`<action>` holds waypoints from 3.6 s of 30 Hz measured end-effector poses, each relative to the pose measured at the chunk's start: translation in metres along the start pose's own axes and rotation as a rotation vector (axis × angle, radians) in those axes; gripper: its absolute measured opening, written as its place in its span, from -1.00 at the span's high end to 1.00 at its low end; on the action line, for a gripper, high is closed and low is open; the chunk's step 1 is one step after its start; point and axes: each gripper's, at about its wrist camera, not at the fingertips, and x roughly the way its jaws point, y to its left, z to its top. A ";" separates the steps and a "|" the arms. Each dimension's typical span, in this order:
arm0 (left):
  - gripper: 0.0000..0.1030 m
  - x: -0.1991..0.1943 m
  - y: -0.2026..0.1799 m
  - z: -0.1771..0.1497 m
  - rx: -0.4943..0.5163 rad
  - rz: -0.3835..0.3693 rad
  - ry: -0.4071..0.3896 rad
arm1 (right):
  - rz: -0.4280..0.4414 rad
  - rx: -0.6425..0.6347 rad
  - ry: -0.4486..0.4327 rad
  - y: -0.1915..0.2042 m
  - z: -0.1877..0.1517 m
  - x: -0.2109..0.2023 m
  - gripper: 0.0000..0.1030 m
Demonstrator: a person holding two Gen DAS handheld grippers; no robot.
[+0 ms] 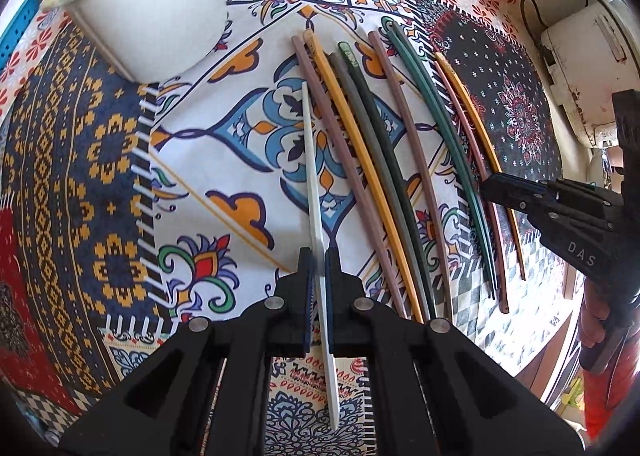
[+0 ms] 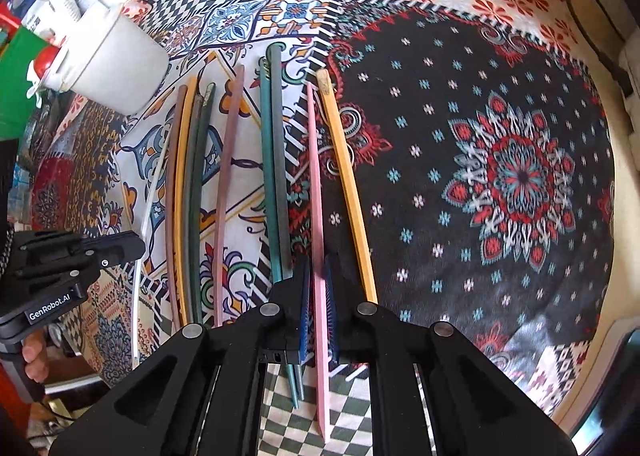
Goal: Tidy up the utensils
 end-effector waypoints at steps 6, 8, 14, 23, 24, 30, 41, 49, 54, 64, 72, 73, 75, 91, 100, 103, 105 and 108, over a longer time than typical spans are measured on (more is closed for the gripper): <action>0.91 0.007 -0.017 0.014 0.080 0.027 0.013 | -0.120 -0.154 -0.032 0.035 0.008 0.008 0.86; 0.91 0.009 -0.019 0.016 0.098 0.038 0.024 | -0.138 -0.176 -0.036 0.041 0.009 0.010 0.86; 0.94 0.010 -0.020 0.015 0.085 0.044 0.029 | -0.045 -0.096 -0.032 0.027 0.014 0.003 0.90; 1.00 -0.022 -0.009 0.000 0.009 0.013 -0.086 | 0.004 -0.077 -0.132 0.023 0.014 -0.036 0.90; 1.00 -0.025 -0.009 -0.001 0.002 0.008 -0.095 | 0.014 -0.078 -0.141 0.024 0.015 -0.038 0.90; 0.96 -0.020 -0.009 -0.005 -0.018 0.007 -0.073 | 0.025 -0.097 -0.188 0.030 0.007 -0.053 0.91; 0.80 0.012 -0.022 0.012 -0.007 0.078 -0.015 | 0.029 -0.105 -0.242 0.034 0.003 -0.070 0.91; 0.93 0.028 -0.042 0.035 0.012 0.128 -0.033 | 0.050 -0.097 -0.275 0.035 0.004 -0.076 0.91; 0.94 0.030 -0.036 0.033 -0.019 0.109 -0.054 | 0.060 -0.098 -0.297 0.039 0.007 -0.082 0.91; 0.95 -0.023 -0.016 0.017 -0.087 0.067 -0.220 | 0.057 -0.156 -0.357 0.062 0.017 -0.102 0.91; 0.96 -0.085 0.000 -0.009 -0.138 0.053 -0.386 | 0.079 -0.199 -0.395 0.085 0.027 -0.114 0.92; 0.96 -0.091 0.000 -0.012 -0.141 0.051 -0.410 | 0.085 -0.203 -0.400 0.088 0.029 -0.116 0.92; 1.00 -0.104 -0.001 -0.019 -0.143 0.064 -0.455 | 0.094 -0.211 -0.410 0.092 0.032 -0.119 0.92; 0.87 -0.098 0.034 -0.004 -0.239 0.081 -0.398 | 0.085 -0.179 -0.343 0.078 0.068 -0.098 0.96; 0.52 -0.036 0.063 -0.005 -0.394 0.053 -0.236 | 0.062 0.034 -0.147 0.011 0.087 -0.034 0.31; 0.51 -0.021 0.064 0.000 -0.430 0.039 -0.205 | 0.086 0.092 -0.085 -0.001 0.100 -0.016 0.31; 0.51 -0.012 0.063 0.003 -0.445 0.032 -0.190 | 0.089 0.120 -0.063 -0.007 0.106 -0.005 0.31; 0.51 -0.003 0.061 0.008 -0.458 0.029 -0.173 | 0.083 0.138 -0.045 -0.010 0.111 0.006 0.31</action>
